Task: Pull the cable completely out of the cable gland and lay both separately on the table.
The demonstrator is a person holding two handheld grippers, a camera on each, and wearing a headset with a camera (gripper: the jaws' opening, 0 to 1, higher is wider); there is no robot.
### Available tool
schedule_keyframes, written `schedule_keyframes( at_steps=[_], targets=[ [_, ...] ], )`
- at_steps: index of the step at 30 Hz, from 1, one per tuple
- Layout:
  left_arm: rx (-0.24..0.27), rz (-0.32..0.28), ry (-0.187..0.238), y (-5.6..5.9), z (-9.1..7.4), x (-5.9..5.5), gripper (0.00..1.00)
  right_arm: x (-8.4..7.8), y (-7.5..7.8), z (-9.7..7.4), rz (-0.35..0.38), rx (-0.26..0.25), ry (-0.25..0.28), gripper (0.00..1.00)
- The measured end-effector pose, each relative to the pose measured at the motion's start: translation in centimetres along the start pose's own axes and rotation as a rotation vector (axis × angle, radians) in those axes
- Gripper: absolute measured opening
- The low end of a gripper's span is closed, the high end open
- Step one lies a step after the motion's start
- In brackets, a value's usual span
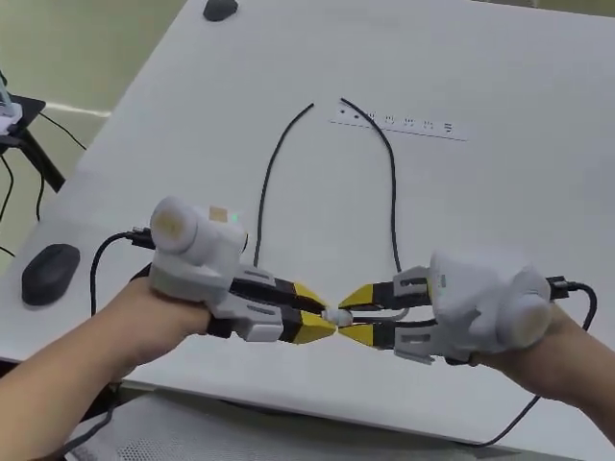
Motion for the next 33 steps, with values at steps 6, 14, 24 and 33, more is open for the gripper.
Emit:
schedule_keyframes(
  at_steps=[6, 14, 24, 33],
  targets=[
    [0.007, 0.032, 0.007, 0.1, 0.1, 0.1, 0.15, 0.0, 0.3, -0.4, 0.100, 0.015, 0.042, 0.11],
    [0.022, 0.123, 0.022, 0.5, -0.1, 0.5, 0.15, -0.4, 0.7, -1.1, 0.396, 0.150, 0.133, 0.22],
    [0.027, 0.231, -0.008, 1.3, -0.1, 1.0, 0.15, -1.4, 1.9, -1.6, 0.706, 0.329, 0.247, 0.19],
    [0.030, 0.245, -0.005, 1.3, -0.2, 1.1, 0.15, -1.5, 1.3, -0.8, 0.806, 0.400, 0.280, 0.15]
  ],
)
Point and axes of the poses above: the centre of the closed fingertips' face, and the gripper's own axes: z roughly forward along the fingers, y roughly to its right, x roughly out of its top, the point moved 7 cm from there along -z, roughly backward along the fingers, and after that the axes turned 2 degrees about -y, right-handed, at the moved point
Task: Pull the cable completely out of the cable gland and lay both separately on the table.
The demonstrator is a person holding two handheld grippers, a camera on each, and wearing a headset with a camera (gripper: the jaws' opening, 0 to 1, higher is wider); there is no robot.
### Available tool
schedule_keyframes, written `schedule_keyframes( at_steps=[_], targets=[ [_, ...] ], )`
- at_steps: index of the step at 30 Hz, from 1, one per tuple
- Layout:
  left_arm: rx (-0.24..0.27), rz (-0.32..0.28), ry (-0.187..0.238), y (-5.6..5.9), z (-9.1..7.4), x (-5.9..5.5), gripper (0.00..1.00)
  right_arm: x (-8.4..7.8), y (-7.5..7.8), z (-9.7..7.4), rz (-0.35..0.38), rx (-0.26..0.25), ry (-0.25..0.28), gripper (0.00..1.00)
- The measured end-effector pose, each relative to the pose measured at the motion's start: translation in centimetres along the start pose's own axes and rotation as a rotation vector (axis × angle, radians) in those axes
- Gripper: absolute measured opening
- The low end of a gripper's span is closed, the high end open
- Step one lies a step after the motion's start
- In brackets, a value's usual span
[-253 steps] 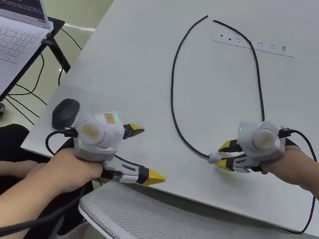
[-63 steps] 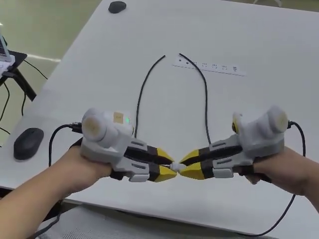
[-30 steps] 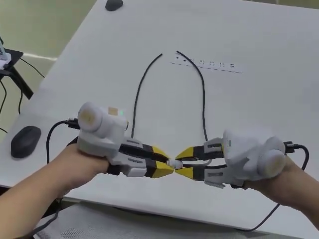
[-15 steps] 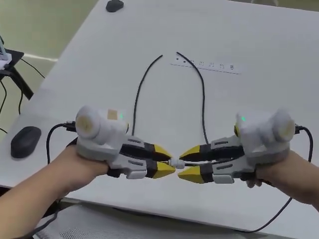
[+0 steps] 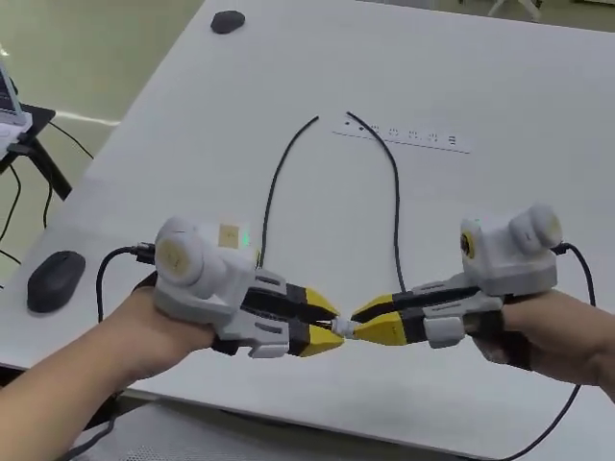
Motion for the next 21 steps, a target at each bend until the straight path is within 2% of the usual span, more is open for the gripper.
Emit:
schedule_keyframes(
  at_steps=[6, 12, 15, 17, 21],
  targets=[
    [-0.004, -0.007, 0.001, 0.00, -0.02, 0.07, 0.15, 0.11, -0.15, 0.15, -0.009, 0.003, 0.008, 0.09],
    [-0.008, -0.018, -0.005, -0.07, 0.09, -0.01, 0.15, 0.15, -0.32, 0.29, -0.034, -0.016, -0.027, 0.09],
    [-0.010, -0.028, -0.009, -0.07, 0.13, -0.08, 0.15, 0.16, -0.34, 0.32, -0.116, -0.034, -0.045, 0.09],
    [-0.013, -0.037, -0.008, -0.07, 0.12, -0.11, 0.15, 0.24, -0.55, 0.36, -0.143, -0.043, -0.059, 0.09],
    [-0.010, -0.058, 0.012, -0.27, -0.08, -0.11, 0.15, 0.57, -0.72, 0.26, -0.224, -0.081, -0.058, 0.08]
  ],
)
Point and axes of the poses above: the centre of the closed fingertips' face, and the gripper's own axes: z roughly forward along the fingers, y roughly to its right, x roughly out of its top, the point moved 7 cm from there along -z, roughly backward along the fingers, and after that the axes turned 2 degrees about -y, right-handed, at the moved point
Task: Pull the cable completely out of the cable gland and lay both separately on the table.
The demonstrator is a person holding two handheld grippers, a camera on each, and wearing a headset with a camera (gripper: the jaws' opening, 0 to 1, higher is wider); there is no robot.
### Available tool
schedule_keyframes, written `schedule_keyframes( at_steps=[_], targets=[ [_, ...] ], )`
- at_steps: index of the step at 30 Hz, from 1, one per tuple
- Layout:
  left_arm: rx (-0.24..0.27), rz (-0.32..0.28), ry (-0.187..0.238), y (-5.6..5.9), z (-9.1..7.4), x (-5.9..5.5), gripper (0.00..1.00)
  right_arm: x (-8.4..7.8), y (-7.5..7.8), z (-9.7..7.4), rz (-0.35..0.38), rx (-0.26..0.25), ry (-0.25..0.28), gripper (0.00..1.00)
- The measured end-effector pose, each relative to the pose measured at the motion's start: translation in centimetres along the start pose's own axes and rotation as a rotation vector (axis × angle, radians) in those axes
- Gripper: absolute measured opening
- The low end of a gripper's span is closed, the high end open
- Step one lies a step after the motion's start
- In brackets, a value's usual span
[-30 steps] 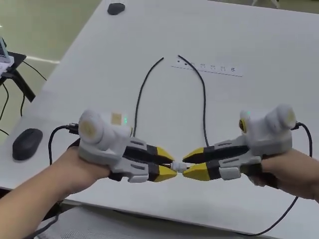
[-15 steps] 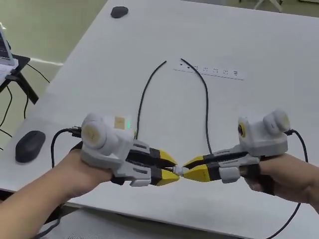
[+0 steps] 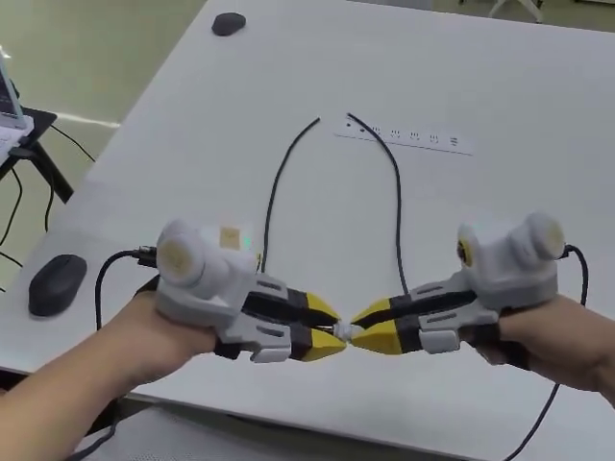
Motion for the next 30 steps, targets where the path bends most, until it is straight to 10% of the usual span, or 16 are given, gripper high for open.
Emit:
schedule_keyframes(
  at_steps=[21, 30],
  targets=[
    [-0.016, -0.138, 0.043, -0.2, 0.5, -0.6, 0.15, -0.9, -2.0, 0.6, -0.652, -0.383, -0.177, 0.08],
    [-0.011, -0.144, 0.030, -0.1, 0.6, -0.9, 0.15, -1.1, -2.0, 0.9, -0.614, -0.396, -0.175, 0.09]
  ],
)
Point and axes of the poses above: the centre of the closed fingertips' face, and the gripper's own axes: z roughly forward along the fingers, y roughly to its right, x roughly out of its top, the point moved 7 cm from there along -z, roughly backward along the fingers, and after that the axes turned 2 degrees about -y, right-handed, at the moved point
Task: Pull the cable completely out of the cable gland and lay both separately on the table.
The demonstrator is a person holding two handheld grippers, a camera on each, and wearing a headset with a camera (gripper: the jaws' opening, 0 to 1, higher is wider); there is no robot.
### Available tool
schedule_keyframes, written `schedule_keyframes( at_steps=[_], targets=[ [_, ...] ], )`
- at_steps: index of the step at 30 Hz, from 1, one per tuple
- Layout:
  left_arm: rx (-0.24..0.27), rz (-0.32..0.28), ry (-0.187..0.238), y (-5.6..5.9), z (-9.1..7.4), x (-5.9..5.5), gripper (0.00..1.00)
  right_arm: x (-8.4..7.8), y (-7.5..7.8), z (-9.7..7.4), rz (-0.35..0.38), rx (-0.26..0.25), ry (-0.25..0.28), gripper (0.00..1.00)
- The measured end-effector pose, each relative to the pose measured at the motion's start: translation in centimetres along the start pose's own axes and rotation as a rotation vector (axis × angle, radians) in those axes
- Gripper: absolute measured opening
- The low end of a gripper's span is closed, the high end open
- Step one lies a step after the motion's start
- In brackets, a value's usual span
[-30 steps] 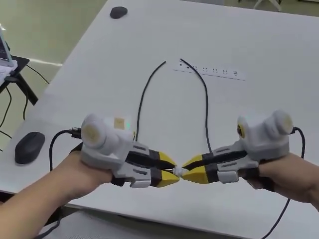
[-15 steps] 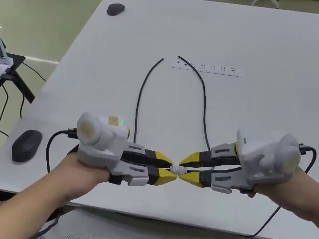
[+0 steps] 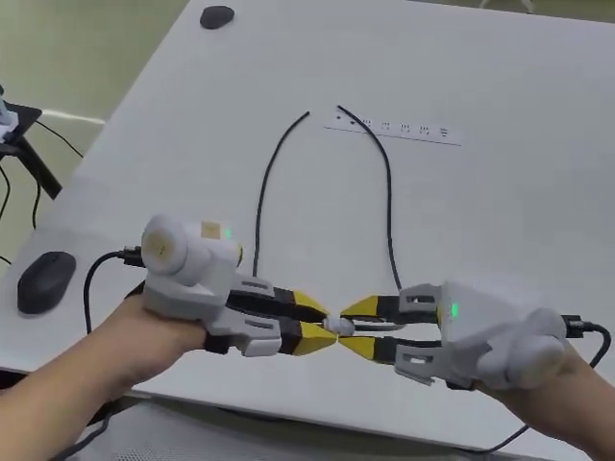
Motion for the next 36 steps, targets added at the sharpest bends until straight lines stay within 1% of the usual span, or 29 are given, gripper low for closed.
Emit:
schedule_keyframes(
  at_steps=[3, 4, 6, 8, 9, 10, 11, 13, 14, 15, 16, 17, 18, 19, 21, 23, 24, 25, 26, 28, 29, 30, 31, 32, 33, 34, 35, 36],
  targets=[
    [-0.001, 0.006, -0.005, 0.1, 0.1, 0.0, 0.15, -0.1, 0.0, -0.1, 0.044, 0.013, -0.004, 0.09],
    [0.000, 0.011, -0.002, 0.1, 0.2, 0.0, 0.15, -0.1, 0.1, -0.2, 0.059, 0.009, -0.004, 0.09],
    [-0.002, 0.015, 0.000, 0.2, 0.3, 0.1, 0.15, -0.1, 0.1, -0.3, 0.109, 0.008, 0.004, 0.09],
    [0.000, 0.023, 0.004, 0.3, 0.3, 0.3, 0.15, -0.1, 0.1, -0.5, 0.109, 0.000, 0.007, 0.10],
    [0.001, 0.028, 0.011, 0.3, 0.3, 0.4, 0.15, -0.1, 0.2, -0.6, 0.138, 0.001, 0.003, 0.11],
    [0.003, 0.031, 0.012, 0.3, 0.2, 0.5, 0.15, -0.1, 0.1, -0.6, 0.145, 0.001, 0.004, 0.14],
    [0.006, 0.041, 0.013, 0.3, 0.2, 0.6, 0.15, -0.1, 0.1, -0.8, 0.148, -0.001, 0.003, 0.15],
    [0.012, 0.058, 0.012, 0.3, 0.1, 0.7, 0.15, -0.2, 0.1, -1.0, 0.183, 0.001, -0.003, 0.16],
    [0.014, 0.066, 0.010, 0.3, 0.1, 0.8, 0.15, -0.3, 0.3, -1.1, 0.194, -0.005, -0.003, 0.17],
    [0.021, 0.086, 0.009, 0.3, 0.0, 0.9, 0.15, -0.4, 0.3, -1.3, 0.208, -0.011, -0.003, 0.18],
    [0.024, 0.098, 0.011, 0.4, 0.0, 1.0, 0.15, -0.4, 0.4, -1.5, 0.272, -0.020, 0.006, 0.18],
    [0.027, 0.114, 0.015, 0.4, -0.1, 1.0, 0.15, -0.3, 0.5, -1.5, 0.290, -0.022, 0.013, 0.17],
    [0.029, 0.119, 0.017, 0.4, -0.2, 1.1, 0.15, -0.3, 0.8, -1.8, 0.326, -0.037, 0.036, 0.17],
    [0.031, 0.126, 0.019, 0.3, -0.3, 1.1, 0.15, -0.3, 0.9, -2.0, 0.321, -0.052, 0.044, 0.17],
    [0.035, 0.141, 0.017, 0.3, -0.3, 1.1, 0.15, -0.4, 1.0, -2.2, 0.315, -0.077, 0.026, 0.17],
    [0.039, 0.147, 0.016, 0.4, -0.4, 1.2, 0.15, -0.7, 1.0, -2.3, 0.314, -0.111, -0.006, 0.16],
    [0.043, 0.152, 0.018, 0.3, -0.4, 1.3, 0.15, -1.0, 1.1, -2.3, 0.308, -0.140, -0.039, 0.13],
    [0.046, 0.151, 0.019, 0.3, -0.5, 1.4, 0.15, -1.0, 1.0, -2.3, 0.310, -0.147, -0.045, 0.12],
    [0.049, 0.160, 0.017, 0.2, -0.5, 1.4, 0.15, -1.0, 1.0, -2.2, 0.302, -0.164, -0.052, 0.12],
    [0.056, 0.167, 0.016, 0.1, -0.5, 1.6, 0.15, -0.9, 0.8, -2.2, 0.302, -0.174, -0.048, 0.12],
    [0.061, 0.172, 0.018, 0.1, -0.5, 1.7, 0.15, -0.7, 0.8, -2.2, 0.296, -0.193, -0.047, 0.12],
    [0.063, 0.177, 0.019, 0.0, -0.5, 1.8, 0.15, -0.6, 0.9, -2.3, 0.283, -0.213, -0.057, 0.11],
    [0.063, 0.180, 0.019, 0.0, -0.5, 1.9, 0.15, -0.5, 1.0, -2.3, 0.254, -0.239, -0.075, 0.10],
    [0.065, 0.186, 0.019, 0.0, -0.5, 2.0, 0.15, -0.4, 1.0, -2.2, 0.247, -0.243, -0.079, 0.10],
    [0.064, 0.187, 0.021, 0.0, -0.5, 2.0, 0.15, -0.4, 1.1, -2.2, 0.227, -0.271, -0.098, 0.09],
    [0.062, 0.187, 0.019, 0.1, -0.4, 2.1, 0.15, -0.4, 1.2, -2.3, 0.217, -0.283, -0.105, 0.07],
    [0.070, 0.198, 0.018, 0.0, -0.5, 2.1, 0.15, -0.1, 0.9, -2.0, 0.216, -0.272, -0.103, 0.06],
    [0.065, 0.191, 0.019, 0.0, -0.5, 2.2, 0.15, -0.1, 0.7, -1.9, 0.207, -0.271, -0.101, 0.05]
  ],
)
Point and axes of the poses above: the centre of the closed fingertips' face, and the gripper's own axes: z roughly forward along the fingers, y roughly to its right, x roughly out of its top, the point moved 7 cm from there along -z, roughly backward along the fingers, and after that the axes turned 2 degrees about -y, right-handed, at the moved point
